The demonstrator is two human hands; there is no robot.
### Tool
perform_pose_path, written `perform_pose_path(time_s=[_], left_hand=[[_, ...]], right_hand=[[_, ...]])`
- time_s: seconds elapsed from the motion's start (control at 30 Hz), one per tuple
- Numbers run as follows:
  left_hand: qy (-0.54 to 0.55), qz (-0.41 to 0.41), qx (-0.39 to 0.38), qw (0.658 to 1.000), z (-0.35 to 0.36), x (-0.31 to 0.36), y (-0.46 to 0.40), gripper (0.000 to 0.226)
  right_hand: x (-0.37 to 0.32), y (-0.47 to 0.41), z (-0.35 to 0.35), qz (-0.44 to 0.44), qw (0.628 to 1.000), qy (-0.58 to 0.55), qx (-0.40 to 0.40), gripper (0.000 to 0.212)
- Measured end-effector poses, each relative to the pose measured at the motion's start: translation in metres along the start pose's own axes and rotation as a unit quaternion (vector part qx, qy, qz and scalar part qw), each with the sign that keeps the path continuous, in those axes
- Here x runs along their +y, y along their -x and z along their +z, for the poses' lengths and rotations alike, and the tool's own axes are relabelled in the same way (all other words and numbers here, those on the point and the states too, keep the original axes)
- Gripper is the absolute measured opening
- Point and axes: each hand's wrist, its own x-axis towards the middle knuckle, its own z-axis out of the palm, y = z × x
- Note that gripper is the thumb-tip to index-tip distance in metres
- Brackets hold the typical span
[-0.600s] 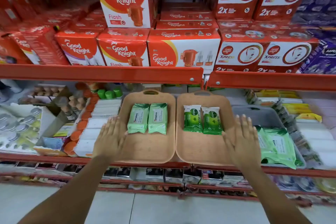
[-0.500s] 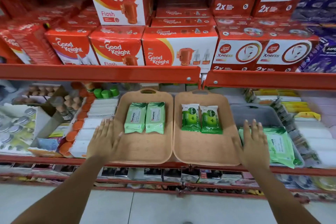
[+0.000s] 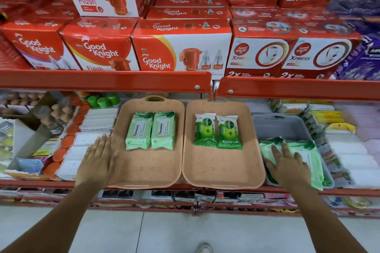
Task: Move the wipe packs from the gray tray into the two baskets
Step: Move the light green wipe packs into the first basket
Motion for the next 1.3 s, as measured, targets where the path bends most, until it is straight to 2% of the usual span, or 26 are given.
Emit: perform_pose_path(time_s=[0.2, 0.37, 0.47, 0.53, 0.67, 0.77, 0.83, 0.93, 1.07, 1.2, 1.3], left_hand=[[0.006, 0.001, 0.01, 1.0, 0.0, 0.0, 0.001, 0.076], [0.007, 0.004, 0.014, 1.0, -0.003, 0.002, 0.002, 0.076], [0.016, 0.008, 0.019, 1.0, -0.005, 0.006, 0.003, 0.075], [0.02, 0.01, 0.02, 1.0, -0.007, 0.007, 0.004, 0.074], [0.018, 0.008, 0.003, 1.0, -0.006, 0.005, 0.002, 0.072], [0.018, -0.001, -0.004, 1.0, -0.004, 0.003, 0.002, 0.07], [0.016, -0.001, -0.003, 1.0, -0.004, 0.002, 0.002, 0.066], [0.013, 0.012, -0.015, 1.0, -0.007, 0.005, 0.003, 0.072], [0.017, 0.012, -0.016, 1.0, -0.014, 0.008, 0.003, 0.079], [0.021, 0.014, -0.028, 0.999, -0.019, 0.011, 0.005, 0.092], [0.017, 0.015, -0.045, 0.999, -0.025, 0.013, 0.005, 0.101]], right_hand=[[-0.012, 0.002, -0.016, 0.015, 0.998, 0.055, 0.031, 0.056], [-0.036, 0.027, -0.031, 0.014, 0.987, 0.007, 0.158, 0.053], [-0.083, 0.047, -0.047, -0.033, 0.976, -0.038, 0.21, 0.053], [-0.127, 0.063, -0.053, -0.098, 0.964, -0.07, 0.237, 0.051], [-0.23, 0.084, -0.035, -0.211, 0.954, -0.197, 0.079, 0.055], [-0.301, 0.088, -0.018, -0.259, 0.937, -0.224, 0.067, 0.051], [-0.337, 0.088, -0.007, -0.255, 0.94, -0.22, 0.046, 0.057], [-0.365, 0.082, 0.021, -0.269, 0.938, -0.22, -0.005, 0.078], [-0.367, 0.072, 0.038, -0.306, 0.932, -0.176, -0.081, 0.058], [-0.335, 0.075, 0.015, -0.317, 0.921, -0.22, -0.04, 0.057], [-0.287, 0.071, 0.003, -0.295, 0.919, -0.253, 0.06, 0.054]])
